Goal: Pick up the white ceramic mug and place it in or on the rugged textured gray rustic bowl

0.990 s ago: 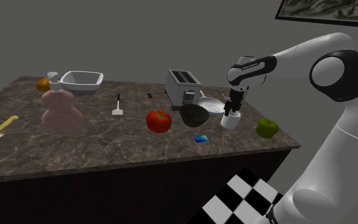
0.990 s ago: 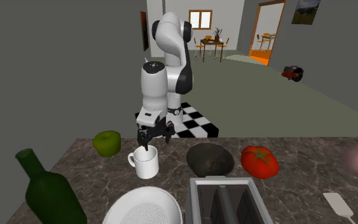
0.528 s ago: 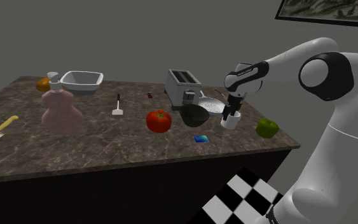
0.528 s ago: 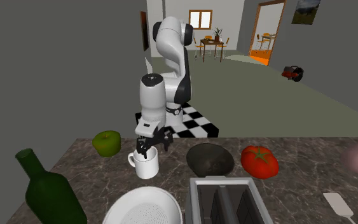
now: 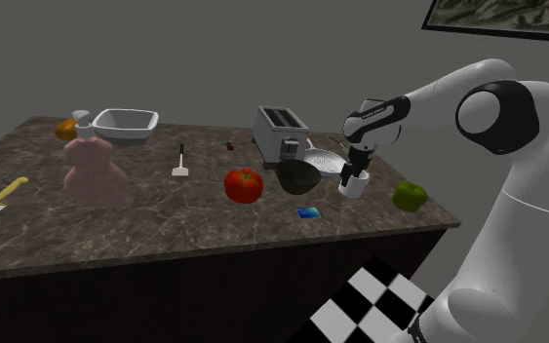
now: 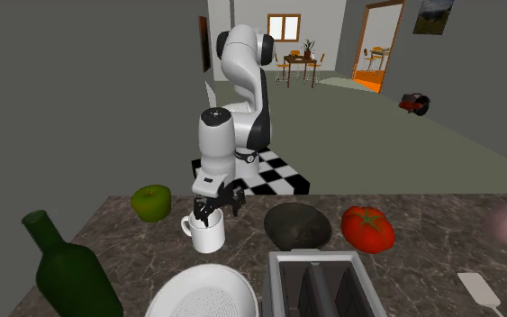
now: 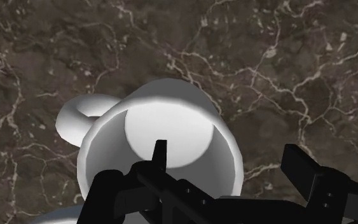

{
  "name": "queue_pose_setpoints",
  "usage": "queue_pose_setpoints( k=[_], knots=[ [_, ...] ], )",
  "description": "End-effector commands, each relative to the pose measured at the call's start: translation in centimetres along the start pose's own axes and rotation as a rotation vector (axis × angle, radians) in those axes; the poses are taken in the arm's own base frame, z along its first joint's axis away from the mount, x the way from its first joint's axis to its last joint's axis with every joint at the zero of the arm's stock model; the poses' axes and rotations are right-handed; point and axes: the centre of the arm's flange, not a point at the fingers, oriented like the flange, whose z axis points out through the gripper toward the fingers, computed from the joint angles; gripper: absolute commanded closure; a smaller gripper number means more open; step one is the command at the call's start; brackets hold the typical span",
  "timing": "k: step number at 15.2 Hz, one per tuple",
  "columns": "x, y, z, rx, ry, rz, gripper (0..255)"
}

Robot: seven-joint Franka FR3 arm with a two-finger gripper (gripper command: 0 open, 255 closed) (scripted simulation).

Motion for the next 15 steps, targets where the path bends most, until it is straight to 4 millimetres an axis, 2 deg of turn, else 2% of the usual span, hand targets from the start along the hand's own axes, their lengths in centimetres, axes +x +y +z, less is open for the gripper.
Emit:
queue_pose_setpoints(
  k=[1, 2, 11, 15],
  knots=[
    [0.0, 0.0, 0.0, 0.000, 0.000, 0.000, 0],
    [0.0, 0.0, 0.0, 0.000, 0.000, 0.000, 255],
    [0.0, 0.0, 0.0, 0.000, 0.000, 0.000, 255],
    [-0.1, 0.0, -2.1, 0.000, 0.000, 0.000, 255]
  ],
)
